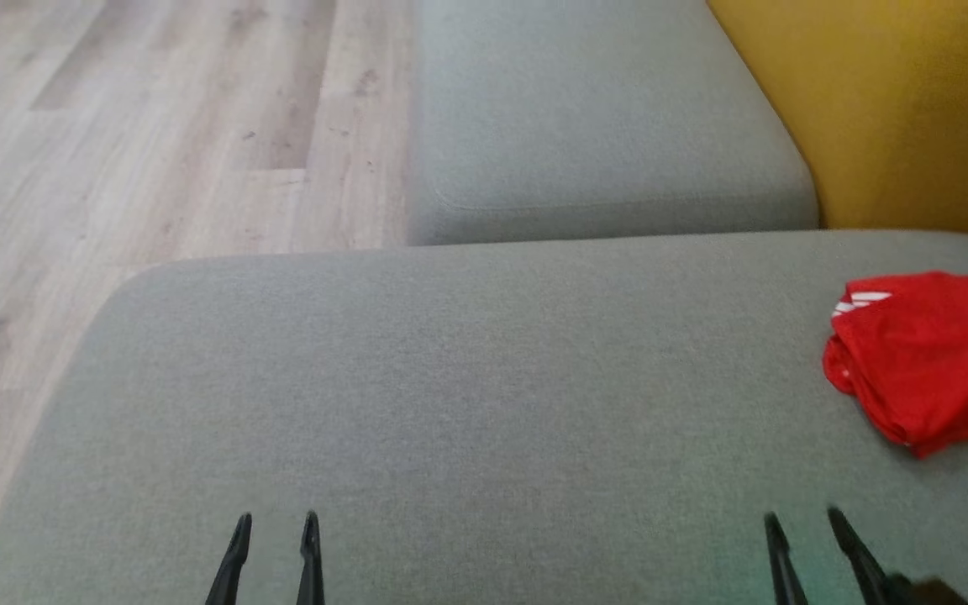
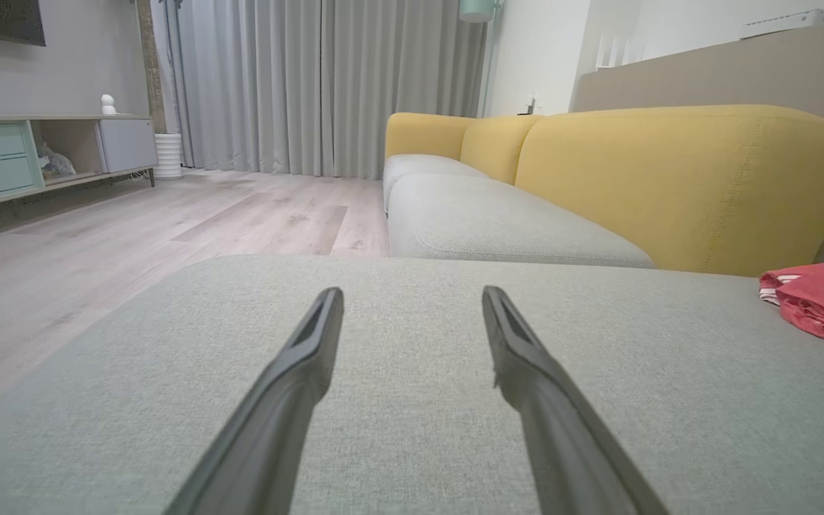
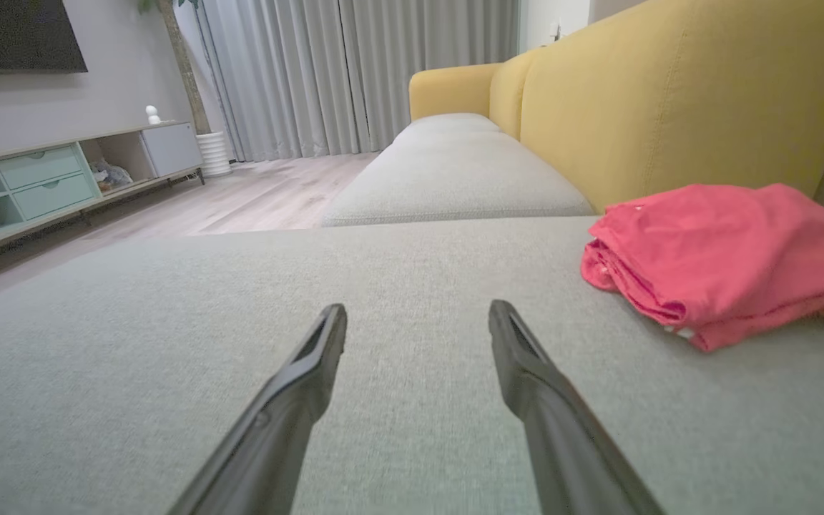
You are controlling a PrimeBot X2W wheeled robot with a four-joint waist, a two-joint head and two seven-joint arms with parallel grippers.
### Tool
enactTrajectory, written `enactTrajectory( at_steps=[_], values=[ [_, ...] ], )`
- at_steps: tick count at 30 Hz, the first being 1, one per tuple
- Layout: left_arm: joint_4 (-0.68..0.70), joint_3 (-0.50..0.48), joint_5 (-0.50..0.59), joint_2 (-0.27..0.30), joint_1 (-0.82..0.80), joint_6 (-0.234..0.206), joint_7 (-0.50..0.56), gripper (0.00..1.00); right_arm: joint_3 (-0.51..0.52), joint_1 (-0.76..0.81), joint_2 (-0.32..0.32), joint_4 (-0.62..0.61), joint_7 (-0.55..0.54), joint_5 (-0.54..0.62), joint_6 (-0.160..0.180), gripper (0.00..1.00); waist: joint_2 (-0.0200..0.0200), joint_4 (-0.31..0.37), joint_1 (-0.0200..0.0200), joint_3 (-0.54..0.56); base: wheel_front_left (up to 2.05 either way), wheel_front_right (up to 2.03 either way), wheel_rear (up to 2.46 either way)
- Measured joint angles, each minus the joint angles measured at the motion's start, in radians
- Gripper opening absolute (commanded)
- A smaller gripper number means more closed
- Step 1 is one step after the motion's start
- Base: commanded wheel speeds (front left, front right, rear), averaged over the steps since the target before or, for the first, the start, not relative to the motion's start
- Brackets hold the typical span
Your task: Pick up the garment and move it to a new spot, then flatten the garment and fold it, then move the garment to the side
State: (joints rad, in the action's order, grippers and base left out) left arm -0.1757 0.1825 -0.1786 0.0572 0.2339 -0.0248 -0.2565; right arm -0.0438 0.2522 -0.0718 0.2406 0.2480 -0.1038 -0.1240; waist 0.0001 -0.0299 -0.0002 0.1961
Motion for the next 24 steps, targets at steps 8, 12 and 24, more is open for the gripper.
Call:
enactTrajectory(
  at_steps=[8, 12, 24],
  values=[
    [-0.002, -0.027, 0.041, 0.001, 0.043, 0.017, 0.0, 1.0, 0.029, 0.066, 0.023, -0.041, 0.0, 0.01, 0.0, 1.0, 0.0, -0.015, 0.0, 0.018, 0.0, 0.0, 0.0],
    [-0.004, -0.029, 0.053, 0.001, 0.043, 0.026, 0.0, 1.0, 0.028, 0.066, 0.026, -0.049, 0.0, 0.011, 0.0, 1.0, 0.0, -0.013, 0.0001, 0.02, 0.0, 0.0, 0.0],
    [-0.097, -0.024, 0.028, 0.0, 0.079, 0.035, 0.01, 0.0, 0.024, 0.09, 0.027, 0.036, -0.012, -0.012, 0.0, 0.0, 0.0, -0.009, 0.0002, 0.014, 0.0, 0.0, 0.0]
  ],
)
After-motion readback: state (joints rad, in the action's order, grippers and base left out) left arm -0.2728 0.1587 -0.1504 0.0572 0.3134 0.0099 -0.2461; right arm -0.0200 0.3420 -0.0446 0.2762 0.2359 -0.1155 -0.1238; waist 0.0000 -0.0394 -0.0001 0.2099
